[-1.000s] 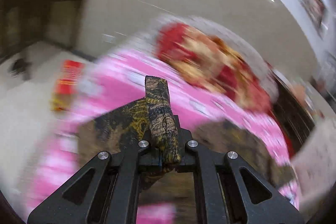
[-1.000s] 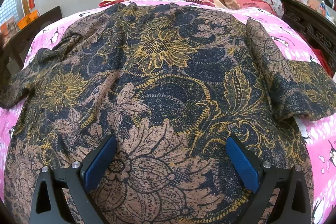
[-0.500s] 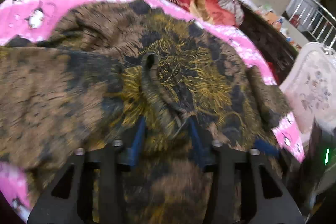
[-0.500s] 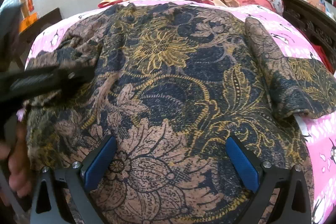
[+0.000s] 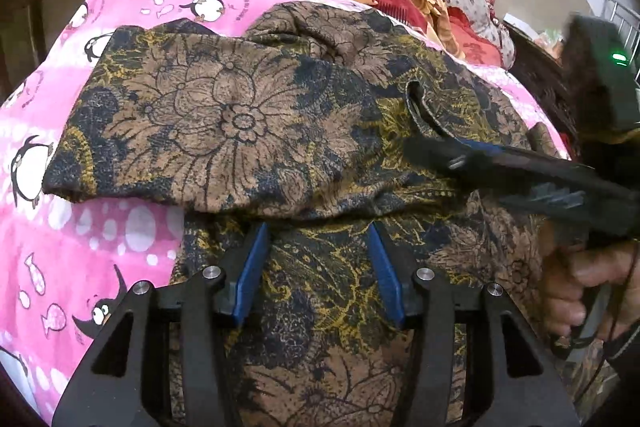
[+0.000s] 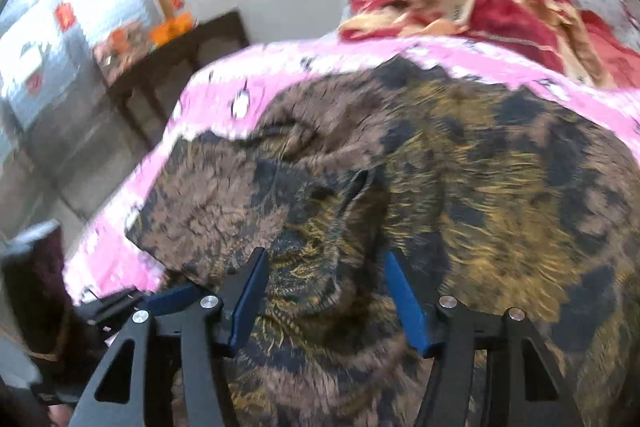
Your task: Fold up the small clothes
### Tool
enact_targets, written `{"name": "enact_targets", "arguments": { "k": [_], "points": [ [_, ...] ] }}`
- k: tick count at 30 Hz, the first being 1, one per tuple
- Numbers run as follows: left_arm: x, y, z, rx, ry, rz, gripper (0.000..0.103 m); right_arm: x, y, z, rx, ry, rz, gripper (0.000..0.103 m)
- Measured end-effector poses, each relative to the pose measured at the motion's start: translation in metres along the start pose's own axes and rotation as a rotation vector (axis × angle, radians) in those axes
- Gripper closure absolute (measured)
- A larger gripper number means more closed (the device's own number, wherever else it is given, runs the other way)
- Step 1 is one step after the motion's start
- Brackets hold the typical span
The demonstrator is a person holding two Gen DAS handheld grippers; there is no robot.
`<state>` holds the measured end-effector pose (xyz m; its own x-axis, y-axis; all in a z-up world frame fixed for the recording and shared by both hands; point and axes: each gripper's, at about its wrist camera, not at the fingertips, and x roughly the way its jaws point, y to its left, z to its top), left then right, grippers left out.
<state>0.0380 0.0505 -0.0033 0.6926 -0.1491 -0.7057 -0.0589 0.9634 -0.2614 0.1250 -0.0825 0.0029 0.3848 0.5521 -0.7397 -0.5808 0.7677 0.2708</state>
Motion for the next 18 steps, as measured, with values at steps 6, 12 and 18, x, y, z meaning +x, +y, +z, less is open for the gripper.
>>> {"name": "enact_targets", "arguments": {
  "k": [6, 12, 18],
  "points": [
    [0.002, 0.007, 0.001, -0.033, 0.002, -0.017, 0.052, 0.01, -0.001, -0.001, 0.007, 0.003, -0.136, 0.092],
    [-0.005, 0.012, -0.005, -0.028, 0.004, -0.012, 0.052, -0.039, -0.054, -0.017, 0.174, -0.067, -0.094, 0.099],
    [-0.004, 0.01, -0.005, -0.022, 0.007, -0.005, 0.052, -0.091, -0.12, -0.044, 0.327, -0.094, -0.193, 0.099]
  ]
}}
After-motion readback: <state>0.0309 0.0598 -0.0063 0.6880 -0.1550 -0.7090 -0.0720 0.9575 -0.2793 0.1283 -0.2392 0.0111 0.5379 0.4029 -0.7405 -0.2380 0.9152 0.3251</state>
